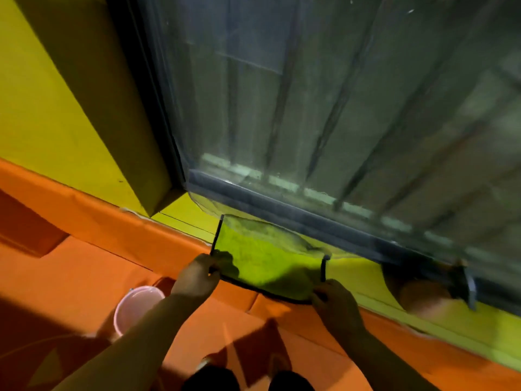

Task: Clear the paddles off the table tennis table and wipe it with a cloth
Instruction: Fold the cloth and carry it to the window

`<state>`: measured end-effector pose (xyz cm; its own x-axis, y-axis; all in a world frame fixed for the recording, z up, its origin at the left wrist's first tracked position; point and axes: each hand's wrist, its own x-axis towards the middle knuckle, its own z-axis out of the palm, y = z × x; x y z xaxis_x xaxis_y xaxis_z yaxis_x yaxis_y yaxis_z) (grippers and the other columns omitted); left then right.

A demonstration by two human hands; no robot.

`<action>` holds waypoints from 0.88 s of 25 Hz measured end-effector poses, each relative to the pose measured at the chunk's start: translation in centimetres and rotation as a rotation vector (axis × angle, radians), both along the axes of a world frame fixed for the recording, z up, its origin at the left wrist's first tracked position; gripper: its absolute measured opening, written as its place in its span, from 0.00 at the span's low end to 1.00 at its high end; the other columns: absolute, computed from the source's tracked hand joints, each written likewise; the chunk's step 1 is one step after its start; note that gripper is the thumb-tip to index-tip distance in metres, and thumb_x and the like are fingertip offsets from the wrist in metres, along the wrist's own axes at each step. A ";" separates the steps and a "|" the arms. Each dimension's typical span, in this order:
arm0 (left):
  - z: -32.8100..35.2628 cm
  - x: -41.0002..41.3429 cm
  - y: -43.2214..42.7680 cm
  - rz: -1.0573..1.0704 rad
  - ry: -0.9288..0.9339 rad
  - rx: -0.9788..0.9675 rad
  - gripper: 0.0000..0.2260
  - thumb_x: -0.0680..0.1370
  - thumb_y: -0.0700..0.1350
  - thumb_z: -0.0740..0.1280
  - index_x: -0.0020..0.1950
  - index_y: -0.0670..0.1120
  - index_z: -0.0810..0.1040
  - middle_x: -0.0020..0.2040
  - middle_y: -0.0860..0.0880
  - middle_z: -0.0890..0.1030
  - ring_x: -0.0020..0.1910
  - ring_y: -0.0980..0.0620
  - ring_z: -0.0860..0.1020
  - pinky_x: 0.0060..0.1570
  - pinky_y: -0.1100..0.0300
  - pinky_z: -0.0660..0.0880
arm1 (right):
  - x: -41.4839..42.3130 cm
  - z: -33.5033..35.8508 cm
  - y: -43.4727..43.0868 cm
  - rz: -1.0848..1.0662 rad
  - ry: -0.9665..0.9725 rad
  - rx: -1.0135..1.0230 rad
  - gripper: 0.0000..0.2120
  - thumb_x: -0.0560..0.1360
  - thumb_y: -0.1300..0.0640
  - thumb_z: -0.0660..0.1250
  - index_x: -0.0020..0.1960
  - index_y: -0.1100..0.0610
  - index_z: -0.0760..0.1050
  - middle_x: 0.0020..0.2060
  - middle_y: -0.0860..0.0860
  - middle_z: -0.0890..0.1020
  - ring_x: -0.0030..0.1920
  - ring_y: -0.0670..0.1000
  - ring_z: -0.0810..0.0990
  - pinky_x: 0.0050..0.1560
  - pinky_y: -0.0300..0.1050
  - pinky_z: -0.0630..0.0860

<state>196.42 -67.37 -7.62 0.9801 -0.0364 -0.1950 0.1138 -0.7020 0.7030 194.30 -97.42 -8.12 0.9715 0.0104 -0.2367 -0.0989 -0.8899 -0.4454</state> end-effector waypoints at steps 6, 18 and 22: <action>-2.3 2.4 3.4 -0.150 -0.060 0.129 0.04 0.73 0.38 0.68 0.44 0.41 0.83 0.49 0.41 0.81 0.48 0.41 0.79 0.43 0.60 0.68 | 1.6 0.2 4.3 -0.045 -0.225 -0.222 0.12 0.71 0.61 0.70 0.54 0.55 0.81 0.48 0.56 0.80 0.44 0.62 0.80 0.35 0.49 0.75; -5.4 6.1 -0.5 -0.373 -0.219 0.552 0.26 0.76 0.54 0.55 0.70 0.44 0.69 0.71 0.42 0.68 0.72 0.41 0.62 0.69 0.47 0.49 | 2.3 -2.8 1.3 0.015 0.053 -0.490 0.27 0.79 0.47 0.45 0.77 0.54 0.55 0.76 0.50 0.53 0.76 0.59 0.55 0.73 0.55 0.50; -5.0 4.8 -1.3 -0.279 -0.186 0.549 0.25 0.74 0.52 0.54 0.67 0.43 0.72 0.69 0.43 0.70 0.71 0.41 0.64 0.69 0.46 0.53 | 0.1 -1.7 -1.0 -0.037 -0.265 -0.255 0.22 0.74 0.51 0.58 0.63 0.60 0.77 0.63 0.58 0.77 0.61 0.61 0.77 0.56 0.54 0.75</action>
<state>201.21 -68.71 -12.59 0.9675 -0.2379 -0.0853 -0.2141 -0.9509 0.2236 194.36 -98.43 -9.87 0.9981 -0.0526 0.0328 -0.0440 -0.9736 -0.2238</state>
